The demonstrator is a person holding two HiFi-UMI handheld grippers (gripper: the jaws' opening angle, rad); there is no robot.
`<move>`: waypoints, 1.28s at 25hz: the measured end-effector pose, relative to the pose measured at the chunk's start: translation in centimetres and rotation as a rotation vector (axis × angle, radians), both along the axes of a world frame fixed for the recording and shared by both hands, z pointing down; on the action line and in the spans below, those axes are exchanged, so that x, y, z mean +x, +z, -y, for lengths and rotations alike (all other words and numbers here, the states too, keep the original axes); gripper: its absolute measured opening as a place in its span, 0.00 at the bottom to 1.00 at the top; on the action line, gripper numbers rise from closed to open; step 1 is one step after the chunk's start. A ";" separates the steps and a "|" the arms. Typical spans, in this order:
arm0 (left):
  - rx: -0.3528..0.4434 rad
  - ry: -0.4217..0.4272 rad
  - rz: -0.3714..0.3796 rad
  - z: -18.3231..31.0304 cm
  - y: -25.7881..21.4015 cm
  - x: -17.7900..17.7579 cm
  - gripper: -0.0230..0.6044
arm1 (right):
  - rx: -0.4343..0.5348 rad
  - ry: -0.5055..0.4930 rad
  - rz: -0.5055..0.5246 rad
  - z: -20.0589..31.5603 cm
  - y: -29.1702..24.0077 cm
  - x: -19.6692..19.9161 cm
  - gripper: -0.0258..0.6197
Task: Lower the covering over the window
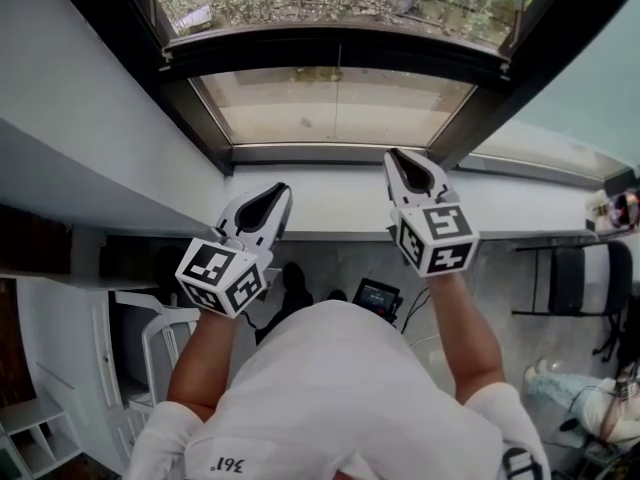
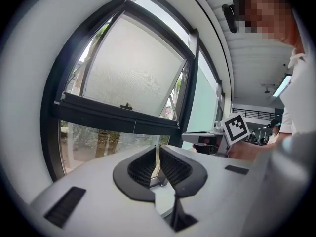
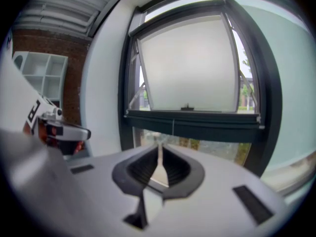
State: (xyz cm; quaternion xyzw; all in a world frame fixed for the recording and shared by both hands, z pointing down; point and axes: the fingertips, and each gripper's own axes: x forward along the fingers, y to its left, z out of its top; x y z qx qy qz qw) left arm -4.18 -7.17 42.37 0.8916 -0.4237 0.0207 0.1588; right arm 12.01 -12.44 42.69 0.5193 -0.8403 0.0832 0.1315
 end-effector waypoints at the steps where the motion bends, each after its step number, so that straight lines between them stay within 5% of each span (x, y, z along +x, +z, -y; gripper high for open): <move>1: 0.000 -0.004 0.000 -0.4 0.0 0.3 0.10 | 0.003 -0.008 -0.003 -0.3 -0.1 0.1 0.10; 17: 0.004 0.016 0.000 -4.2 0.0 2.0 0.10 | 0.019 -0.045 -0.026 -4.3 -0.6 0.4 0.10; 32: -0.013 0.071 0.027 -3.8 0.2 -2.3 0.10 | -0.011 0.013 -0.024 -4.6 -0.1 -3.7 0.10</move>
